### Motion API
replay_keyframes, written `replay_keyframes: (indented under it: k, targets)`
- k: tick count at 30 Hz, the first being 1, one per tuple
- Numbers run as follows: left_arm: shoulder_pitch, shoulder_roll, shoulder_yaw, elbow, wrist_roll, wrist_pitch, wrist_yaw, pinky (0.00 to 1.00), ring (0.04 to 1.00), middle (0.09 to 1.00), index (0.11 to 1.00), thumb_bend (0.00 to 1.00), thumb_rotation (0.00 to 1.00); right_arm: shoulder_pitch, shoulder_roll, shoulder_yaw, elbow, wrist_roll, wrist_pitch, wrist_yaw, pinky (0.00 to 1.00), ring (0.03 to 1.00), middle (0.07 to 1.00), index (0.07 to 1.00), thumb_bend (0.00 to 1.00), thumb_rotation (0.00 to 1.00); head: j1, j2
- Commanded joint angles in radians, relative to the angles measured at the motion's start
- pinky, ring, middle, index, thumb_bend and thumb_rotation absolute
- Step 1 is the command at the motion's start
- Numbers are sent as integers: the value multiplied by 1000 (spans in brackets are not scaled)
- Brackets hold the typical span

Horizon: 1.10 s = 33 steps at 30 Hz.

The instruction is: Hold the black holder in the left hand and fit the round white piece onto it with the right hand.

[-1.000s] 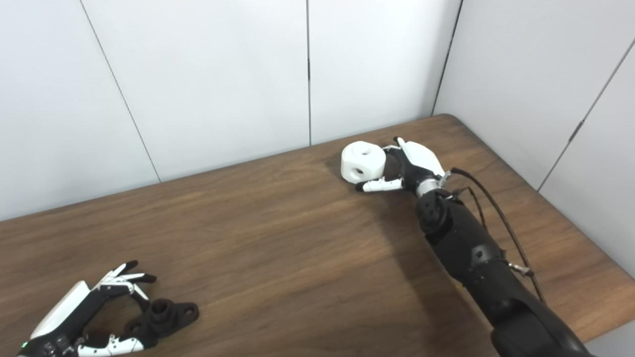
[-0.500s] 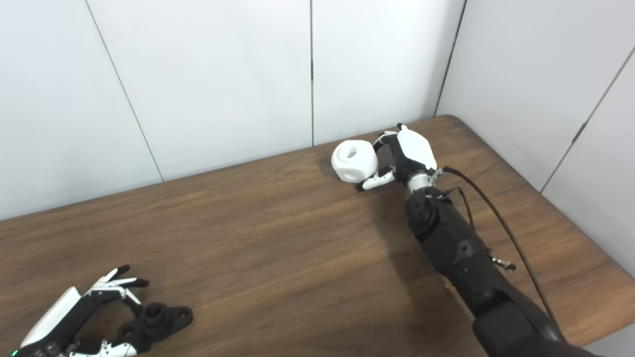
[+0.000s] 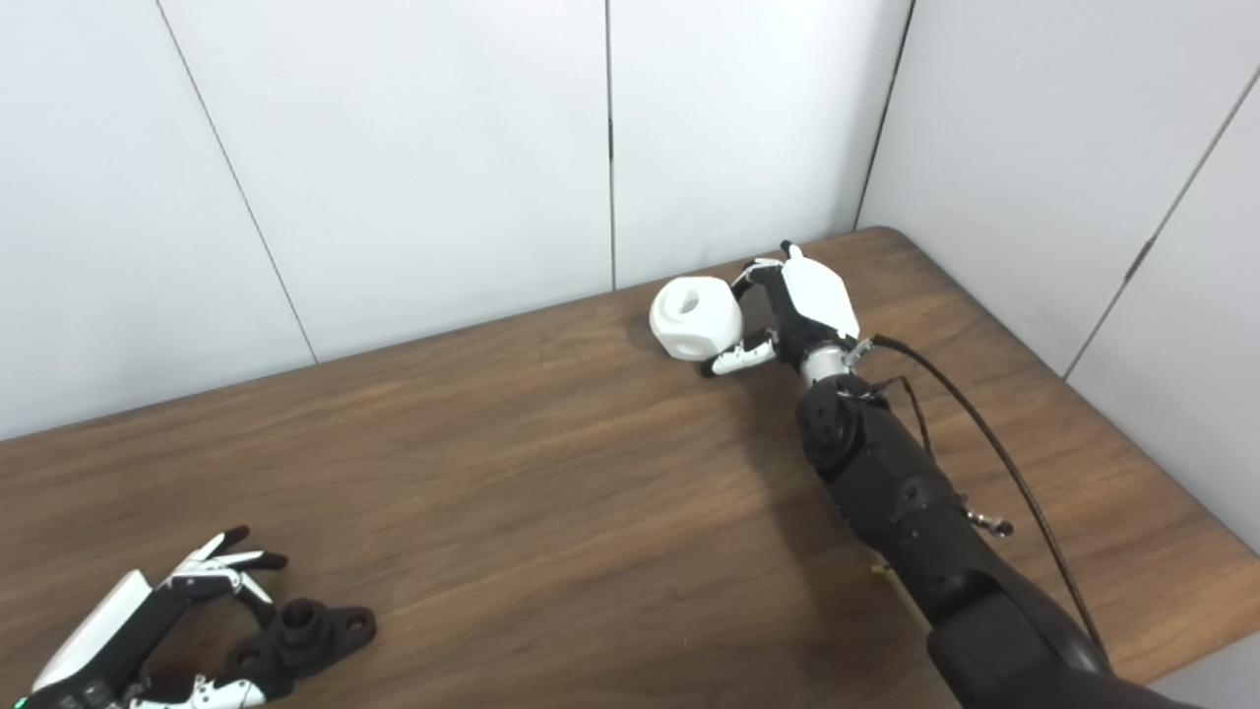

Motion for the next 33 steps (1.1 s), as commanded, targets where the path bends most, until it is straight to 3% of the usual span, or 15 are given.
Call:
replay_keyframes:
  k: [1, 7, 11, 16, 33]
  targets:
    - [-17, 20, 17, -28, -10, -17, 20, 1000, 997, 824, 482, 516, 38, -32, -6, -1, 1, 2, 2, 6, 1000, 1000, 829, 482, 524, 158, -1, 0]
    - [-21, 20, 17, -23, -16, -11, 14, 1000, 1000, 826, 482, 517, 38, -21, 3, 7, -18, 1, 17, 6, 1000, 1000, 831, 482, 525, 155, 10, 4]
    - [-26, 20, 15, -3, -15, -19, 16, 1000, 1000, 829, 481, 517, 38, -21, 6, 17, -5, -7, -28, -23, 1000, 1000, 823, 481, 525, 154, 10, 4]
    - [-30, 21, 13, 13, -12, -23, 15, 1000, 1000, 831, 481, 517, 38, -19, 24, 16, -24, 2, -35, -34, 1000, 1000, 816, 480, 525, 152, 12, 0]
    - [-30, 31, 23, 21, -18, -29, 7, 1000, 1000, 834, 482, 516, 37, -19, 52, -25, -30, 85, -69, -29, 1000, 1000, 821, 480, 525, 154, 2, -10]
